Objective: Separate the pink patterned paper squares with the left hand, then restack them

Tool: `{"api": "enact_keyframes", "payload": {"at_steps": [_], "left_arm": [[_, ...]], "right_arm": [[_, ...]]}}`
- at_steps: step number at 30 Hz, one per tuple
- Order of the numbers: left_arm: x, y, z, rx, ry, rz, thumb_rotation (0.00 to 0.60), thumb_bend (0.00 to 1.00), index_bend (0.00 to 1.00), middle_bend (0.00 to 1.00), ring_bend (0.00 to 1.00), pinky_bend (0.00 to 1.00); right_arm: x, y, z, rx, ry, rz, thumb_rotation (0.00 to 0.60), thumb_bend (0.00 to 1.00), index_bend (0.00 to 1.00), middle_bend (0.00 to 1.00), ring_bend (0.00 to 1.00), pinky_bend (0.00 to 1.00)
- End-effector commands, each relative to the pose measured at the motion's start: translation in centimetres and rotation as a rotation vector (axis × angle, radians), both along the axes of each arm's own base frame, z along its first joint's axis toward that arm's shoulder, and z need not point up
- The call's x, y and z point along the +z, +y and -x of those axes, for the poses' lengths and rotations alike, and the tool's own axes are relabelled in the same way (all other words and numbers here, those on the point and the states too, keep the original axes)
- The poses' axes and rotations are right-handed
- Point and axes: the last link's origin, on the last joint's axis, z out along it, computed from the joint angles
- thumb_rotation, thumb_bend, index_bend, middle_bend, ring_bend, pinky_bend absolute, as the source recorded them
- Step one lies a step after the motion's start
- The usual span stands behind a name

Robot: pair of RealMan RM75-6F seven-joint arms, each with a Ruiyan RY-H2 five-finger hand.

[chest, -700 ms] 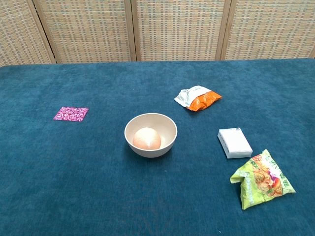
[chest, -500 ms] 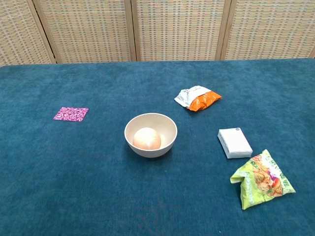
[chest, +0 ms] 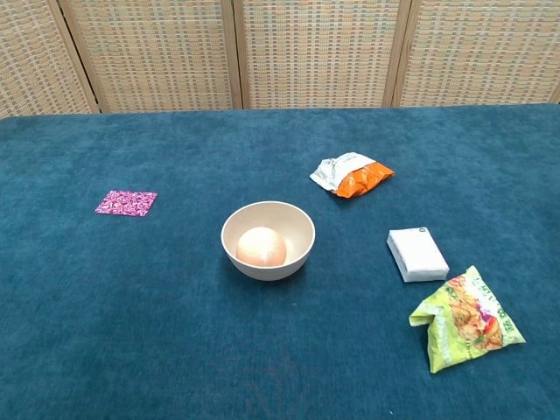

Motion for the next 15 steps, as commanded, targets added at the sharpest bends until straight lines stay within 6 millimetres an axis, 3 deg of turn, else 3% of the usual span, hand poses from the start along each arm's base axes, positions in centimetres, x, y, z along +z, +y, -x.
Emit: {"api": "enact_keyframes", "payload": {"at_steps": [1,12,15], "left_arm": [[-0.05,-0.03,-0.01,0.000,0.004,0.005,0.600,0.27,0.04,0.00,0.00,0.00],[-0.49,-0.10,-0.09,-0.003,0.015,0.027,0.600,0.28,0.04,0.00,0.00,0.00],[-0.62,-0.05,-0.07,0.000,0.019,0.038,0.600,0.33,0.04,0.00,0.00,0.00]], "right_arm": [[0.05,-0.01,0.01,0.007,-0.005,0.008,0.600,0.10,0.00,0.00,0.00,0.00],[0.15,0.06,0.03,0.004,-0.011,0.007,0.600,0.10,0.00,0.00,0.00,0.00],[0.19,0.04,0.07,0.003,-0.014,0.007,0.600,0.10,0.00,0.00,0.00,0.00]]}}
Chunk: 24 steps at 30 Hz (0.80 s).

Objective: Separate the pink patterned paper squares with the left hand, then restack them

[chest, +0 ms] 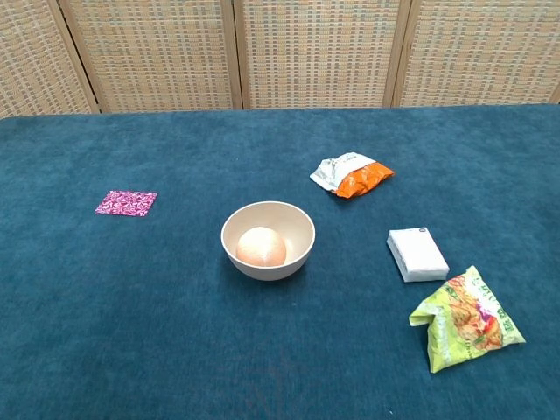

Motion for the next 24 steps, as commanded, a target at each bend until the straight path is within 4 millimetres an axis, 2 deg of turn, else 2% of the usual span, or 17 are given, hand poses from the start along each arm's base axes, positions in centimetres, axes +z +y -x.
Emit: {"api": "enact_keyframes", "payload": {"at_steps": [1,4,7,10,16,24], "left_arm": [[-0.1,0.1,0.0,0.003,0.003,0.008,0.600,0.40,0.04,0.00,0.00,0.00],[-0.3,0.5,-0.1,0.009,0.006,0.017,0.600,0.59,0.04,0.00,0.00,0.00],[-0.3,1.1,-0.2,0.016,0.007,0.032,0.600,0.68,0.04,0.00,0.00,0.00],[-0.1,2.2,-0.5,0.019,0.029,0.046,0.600,0.73,0.04,0.00,0.00,0.00],[0.1,5.7,-1.7,0.026,0.137,0.100,0.600,0.82,0.04,0.00,0.00,0.00],[-1.2,8.4,-2.9,0.051,0.233,0.193,0.600,0.88,0.04,0.00,0.00,0.00]], "right_arm": [[0.1,0.0,0.1,-0.002,-0.001,0.002,0.600,0.10,0.00,0.00,0.00,0.00],[0.2,0.0,0.1,-0.005,-0.005,0.004,0.600,0.10,0.00,0.00,0.00,0.00],[0.2,-0.1,0.2,-0.006,-0.008,0.003,0.600,0.10,0.00,0.00,0.00,0.00],[0.2,-0.1,0.2,-0.007,-0.009,0.002,0.600,0.10,0.00,0.00,0.00,0.00],[0.1,-0.2,0.2,-0.008,-0.011,-0.004,0.600,0.10,0.00,0.00,0.00,0.00],[0.3,-0.1,0.3,-0.009,-0.020,-0.001,0.600,0.10,0.00,0.00,0.00,0.00]]}}
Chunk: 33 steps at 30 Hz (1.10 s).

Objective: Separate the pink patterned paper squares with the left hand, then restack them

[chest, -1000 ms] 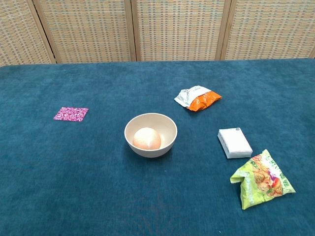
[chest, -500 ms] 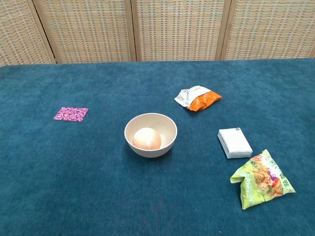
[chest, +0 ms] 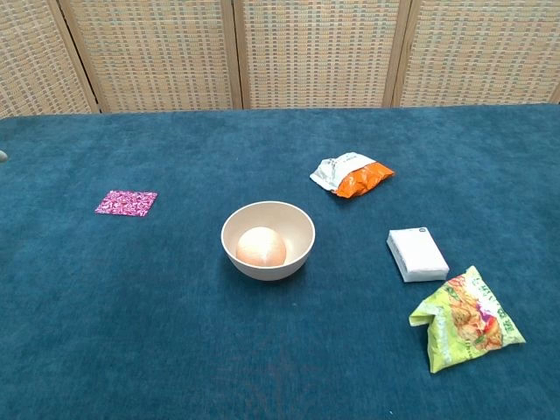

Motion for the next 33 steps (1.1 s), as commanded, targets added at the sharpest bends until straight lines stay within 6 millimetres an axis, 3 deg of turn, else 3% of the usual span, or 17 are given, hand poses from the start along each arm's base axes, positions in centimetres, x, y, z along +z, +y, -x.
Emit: {"api": "enact_keyframes", "payload": {"at_steps": [1,13,33], "left_arm": [[-1.0,1.8,-1.4,-0.013,0.056,0.049,0.600,0.88,0.04,0.00,0.00,0.00],[-6.7,5.3,-2.9,0.052,0.091,0.117,0.600,0.89,0.03,0.00,0.00,0.00],[-11.3,8.7,-5.6,0.061,0.146,0.146,0.600,0.89,0.03,0.00,0.00,0.00]], "right_arm": [[0.1,0.0,0.0,-0.002,-0.003,0.000,0.600,0.10,0.00,0.00,0.00,0.00],[0.4,-0.1,0.5,-0.017,-0.032,-0.002,0.600,0.10,0.00,0.00,0.00,0.00],[0.5,-0.6,1.3,-0.051,-0.063,-0.027,0.600,0.10,0.00,0.00,0.00,0.00]]}}
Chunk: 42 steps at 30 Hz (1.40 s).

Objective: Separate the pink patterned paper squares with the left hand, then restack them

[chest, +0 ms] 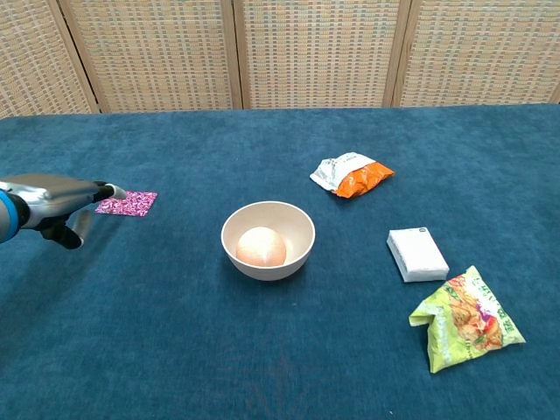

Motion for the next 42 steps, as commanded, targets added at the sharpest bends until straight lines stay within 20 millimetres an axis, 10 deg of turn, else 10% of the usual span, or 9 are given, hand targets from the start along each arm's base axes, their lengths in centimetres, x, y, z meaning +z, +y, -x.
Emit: {"api": "enact_keyframes", "payload": {"at_steps": [1,23,25,26,28,42], "left_arm": [[-0.6,0.6,-0.5,-0.003,0.016,0.001,0.600,0.89,0.03,0.00,0.00,0.00],[-3.8,2.5,0.2,0.075,0.056,0.034,0.600,0.89,0.03,0.00,0.00,0.00],[-3.6,2.5,0.5,0.078,0.066,0.032,0.600,0.89,0.03,0.00,0.00,0.00],[-3.5,2.5,0.8,0.082,0.070,0.030,0.600,0.89,0.03,0.00,0.00,0.00],[-2.8,2.4,1.8,0.108,0.076,0.018,0.600,0.89,0.03,0.00,0.00,0.00],[0.3,1.6,6.9,0.193,0.140,-0.017,0.600,0.89,0.03,0.00,0.00,0.00]], "right_arm": [[0.0,-0.1,0.1,-0.002,-0.002,-0.003,0.600,0.10,0.00,0.00,0.00,0.00],[0.0,-0.2,0.3,-0.006,0.001,-0.005,0.600,0.10,0.00,0.00,0.00,0.00],[0.1,-0.2,0.3,-0.007,0.000,-0.002,0.600,0.10,0.00,0.00,0.00,0.00],[3.1,-2.8,-1.2,0.048,-0.027,0.113,0.600,0.10,0.00,0.00,0.00,0.00],[0.5,-0.3,-0.2,-0.032,-0.038,0.024,0.600,0.10,0.00,0.00,0.00,0.00],[0.5,0.1,0.2,-0.008,-0.012,0.019,0.600,0.10,0.00,0.00,0.00,0.00]]}}
